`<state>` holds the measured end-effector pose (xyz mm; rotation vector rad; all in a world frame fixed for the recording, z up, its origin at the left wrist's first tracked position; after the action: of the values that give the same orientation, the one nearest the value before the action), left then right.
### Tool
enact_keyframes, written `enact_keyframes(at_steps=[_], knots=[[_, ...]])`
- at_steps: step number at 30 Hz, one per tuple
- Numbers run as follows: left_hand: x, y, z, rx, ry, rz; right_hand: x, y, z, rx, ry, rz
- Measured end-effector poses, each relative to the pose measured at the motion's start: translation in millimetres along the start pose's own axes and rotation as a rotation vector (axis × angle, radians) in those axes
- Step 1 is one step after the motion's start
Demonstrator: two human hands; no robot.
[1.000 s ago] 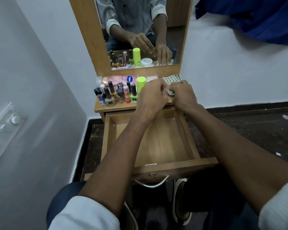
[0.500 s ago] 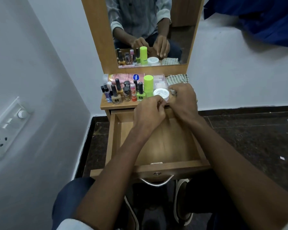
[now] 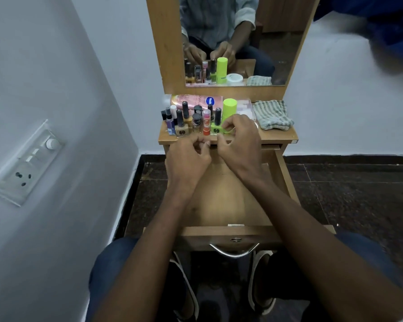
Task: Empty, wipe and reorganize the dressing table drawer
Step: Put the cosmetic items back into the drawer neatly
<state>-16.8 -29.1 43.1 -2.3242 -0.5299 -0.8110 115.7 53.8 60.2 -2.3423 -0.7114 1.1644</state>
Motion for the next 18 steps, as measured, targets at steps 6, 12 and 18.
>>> enact_keyframes(at_steps=[6, 12, 18], knots=[[-24.4, -6.0, -35.9, 0.183, 0.063, -0.061, -30.6, -12.3, 12.8, -0.002, -0.015, -0.059], [-41.5, -28.1, -57.7, 0.292, 0.116, -0.099, -75.0, -22.6, 39.2, -0.06, 0.025, -0.088], [-56.9, -58.2, -55.2, 0.116, 0.064, -0.038, -93.2, -39.4, 55.7, -0.093, 0.136, -0.032]])
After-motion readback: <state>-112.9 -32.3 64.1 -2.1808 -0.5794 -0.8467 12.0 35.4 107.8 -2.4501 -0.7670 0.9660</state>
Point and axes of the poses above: each hand's wrist, its own y-axis away from the middle knuckle, its own z-axis out of the palm, x = y × z, the point moved 6 cm from there along -y, towards the middle knuckle, and after that the axes turned 2 degrees about -y, right-handed, at the moved point
